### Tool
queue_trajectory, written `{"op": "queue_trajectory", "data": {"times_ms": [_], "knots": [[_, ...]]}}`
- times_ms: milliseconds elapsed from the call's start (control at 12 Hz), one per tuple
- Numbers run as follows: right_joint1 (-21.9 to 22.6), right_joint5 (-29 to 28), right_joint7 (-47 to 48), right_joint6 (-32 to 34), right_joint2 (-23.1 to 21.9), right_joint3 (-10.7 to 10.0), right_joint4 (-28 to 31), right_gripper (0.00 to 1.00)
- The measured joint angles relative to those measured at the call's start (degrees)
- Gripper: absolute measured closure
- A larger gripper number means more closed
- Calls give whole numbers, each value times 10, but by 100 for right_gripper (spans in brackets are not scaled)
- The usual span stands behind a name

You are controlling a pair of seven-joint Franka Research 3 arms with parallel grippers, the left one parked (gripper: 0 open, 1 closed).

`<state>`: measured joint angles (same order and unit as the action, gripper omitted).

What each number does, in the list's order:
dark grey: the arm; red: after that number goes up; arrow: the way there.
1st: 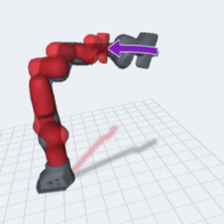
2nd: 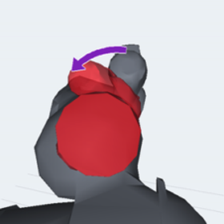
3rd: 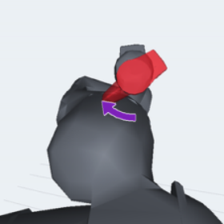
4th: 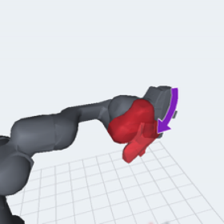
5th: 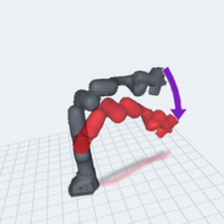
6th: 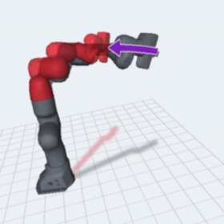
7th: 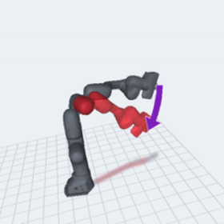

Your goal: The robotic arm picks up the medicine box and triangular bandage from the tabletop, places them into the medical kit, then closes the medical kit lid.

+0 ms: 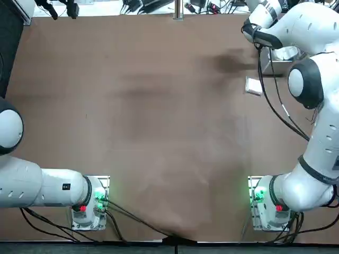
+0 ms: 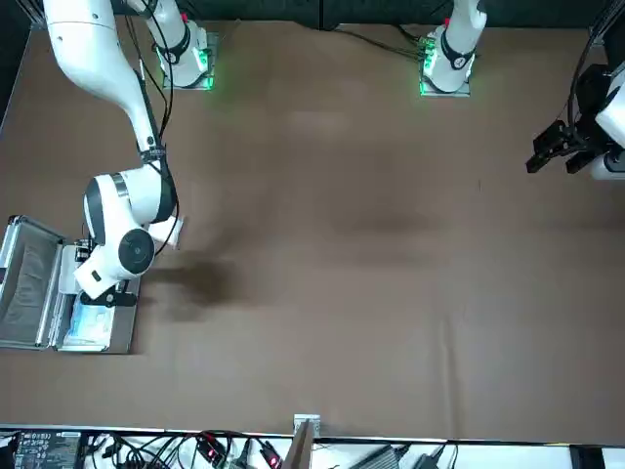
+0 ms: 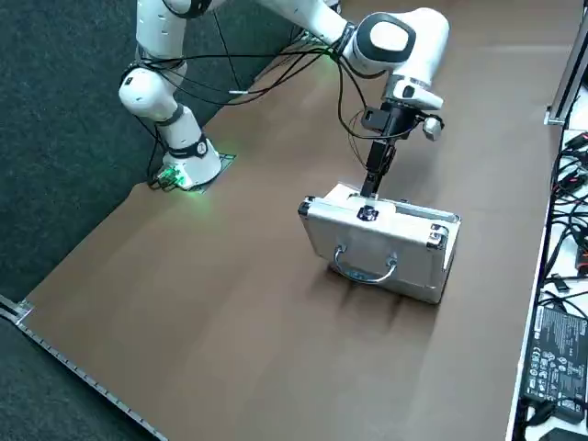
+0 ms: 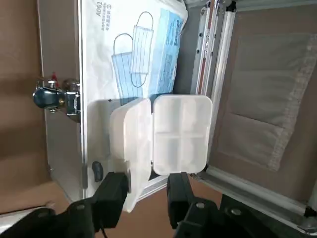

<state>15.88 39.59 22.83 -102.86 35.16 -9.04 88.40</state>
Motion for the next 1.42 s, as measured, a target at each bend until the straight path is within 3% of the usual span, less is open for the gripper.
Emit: {"op": "queue_trajectory", "data": {"times_ms": [167, 500, 917, 1417], "knots": [[0, 0, 0, 0, 0, 0, 0, 43], [0, 0, 0, 0, -2, 0, -1, 1], [-11, -11, -6, -4, -7, 1, -1, 0], [-4, -232, -108, 31, -69, 17, -2, 2]]}}
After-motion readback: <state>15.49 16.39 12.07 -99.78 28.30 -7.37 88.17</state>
